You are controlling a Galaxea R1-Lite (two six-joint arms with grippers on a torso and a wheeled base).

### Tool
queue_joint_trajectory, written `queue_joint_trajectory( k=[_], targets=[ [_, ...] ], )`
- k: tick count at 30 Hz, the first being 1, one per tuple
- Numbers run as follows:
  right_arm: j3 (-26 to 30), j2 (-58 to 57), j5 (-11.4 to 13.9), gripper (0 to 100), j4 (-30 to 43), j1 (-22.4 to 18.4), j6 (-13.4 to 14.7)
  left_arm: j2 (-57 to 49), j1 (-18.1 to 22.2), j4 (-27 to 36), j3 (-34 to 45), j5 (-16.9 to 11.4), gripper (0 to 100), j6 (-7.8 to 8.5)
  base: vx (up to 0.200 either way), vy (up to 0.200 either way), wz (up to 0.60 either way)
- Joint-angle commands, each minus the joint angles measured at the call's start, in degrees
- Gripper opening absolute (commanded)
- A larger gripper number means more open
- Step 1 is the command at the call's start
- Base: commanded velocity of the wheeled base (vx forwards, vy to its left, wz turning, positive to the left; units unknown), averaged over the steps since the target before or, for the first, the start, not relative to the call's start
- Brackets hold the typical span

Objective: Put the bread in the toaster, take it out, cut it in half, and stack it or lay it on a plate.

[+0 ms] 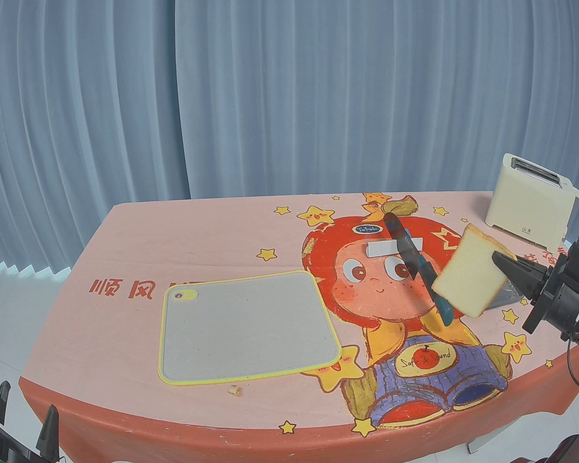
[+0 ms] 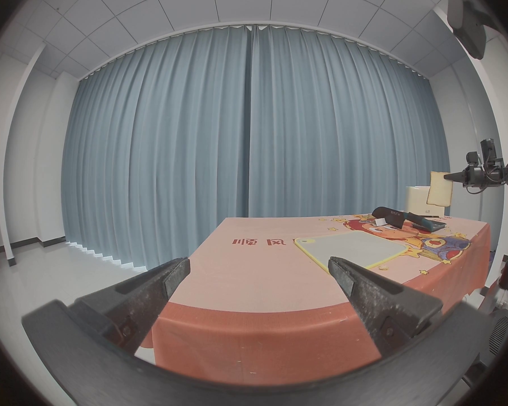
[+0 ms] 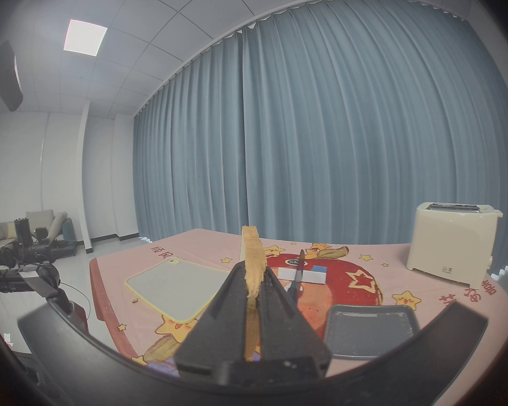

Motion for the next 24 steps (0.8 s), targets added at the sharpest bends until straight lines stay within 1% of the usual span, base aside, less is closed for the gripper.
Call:
queue_joint_trajectory(
  k=[1,18,24],
  targets=[
    [0.2,0.1,0.0,0,0.0,0.5,0.0,0.0,0.0,0.0,1.0,0.0,100,-0.02,0.000,0.000,0.00],
    [0.3,0.3,0.0,0,0.0,0.6,0.1,0.0,0.0,0.0,1.0,0.0,100,-0.02,0.000,0.000,0.00],
    [0.3,0.3,0.0,0,0.0,0.7,0.1,0.0,0.0,0.0,1.0,0.0,100,-0.02,0.000,0.200,0.00]
  ],
)
